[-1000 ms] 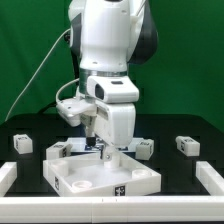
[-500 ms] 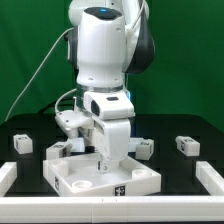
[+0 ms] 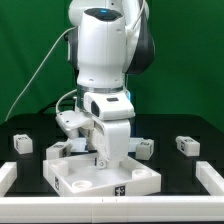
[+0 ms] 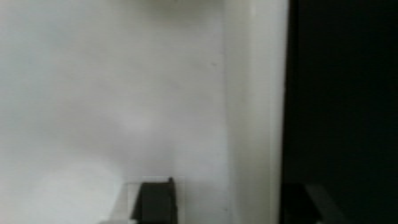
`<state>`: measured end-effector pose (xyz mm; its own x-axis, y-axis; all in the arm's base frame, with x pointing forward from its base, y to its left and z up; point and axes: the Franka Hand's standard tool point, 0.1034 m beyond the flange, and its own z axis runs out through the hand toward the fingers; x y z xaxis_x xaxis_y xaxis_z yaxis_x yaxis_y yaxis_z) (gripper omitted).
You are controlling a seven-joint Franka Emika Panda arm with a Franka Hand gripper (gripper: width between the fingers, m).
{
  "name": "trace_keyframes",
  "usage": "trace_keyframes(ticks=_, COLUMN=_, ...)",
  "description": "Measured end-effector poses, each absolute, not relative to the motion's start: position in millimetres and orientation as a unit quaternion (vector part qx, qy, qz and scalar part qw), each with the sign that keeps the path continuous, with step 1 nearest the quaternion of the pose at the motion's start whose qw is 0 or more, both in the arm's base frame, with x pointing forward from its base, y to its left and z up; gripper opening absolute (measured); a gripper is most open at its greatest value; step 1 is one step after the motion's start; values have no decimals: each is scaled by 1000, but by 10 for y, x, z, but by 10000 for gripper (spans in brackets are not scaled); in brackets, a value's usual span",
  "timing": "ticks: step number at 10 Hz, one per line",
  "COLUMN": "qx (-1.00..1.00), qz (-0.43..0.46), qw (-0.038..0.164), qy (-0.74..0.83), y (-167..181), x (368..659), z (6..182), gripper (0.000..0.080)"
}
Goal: Assemble one leg
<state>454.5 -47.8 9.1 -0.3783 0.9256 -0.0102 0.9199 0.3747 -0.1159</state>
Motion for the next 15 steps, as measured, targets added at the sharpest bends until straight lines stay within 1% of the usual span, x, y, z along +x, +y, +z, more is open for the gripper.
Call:
trace_keyframes(ticks=1, qx=-557, qz=51, qw=27, qy=-828, y=-480, x=4549, z=94, gripper=65)
trace_keyframes(ticks=2, qx=-557, qz=48, qw=24, qy=-829, y=-481, x=4567, z=106, gripper=65)
trace_keyframes(ticks=9, qx=-557, qz=46, qw=22, qy=-829, y=-473, x=4578, z=109, gripper=65)
trace_keyframes(ticks=11, qx=-601, qz=41, qw=21, qy=-798, y=-250, x=4565, z=95, gripper=65)
trace_keyframes(ticks=15, qx=-649, qz=32, qw=19, qy=-760, y=308, x=4623, z=92, gripper=65)
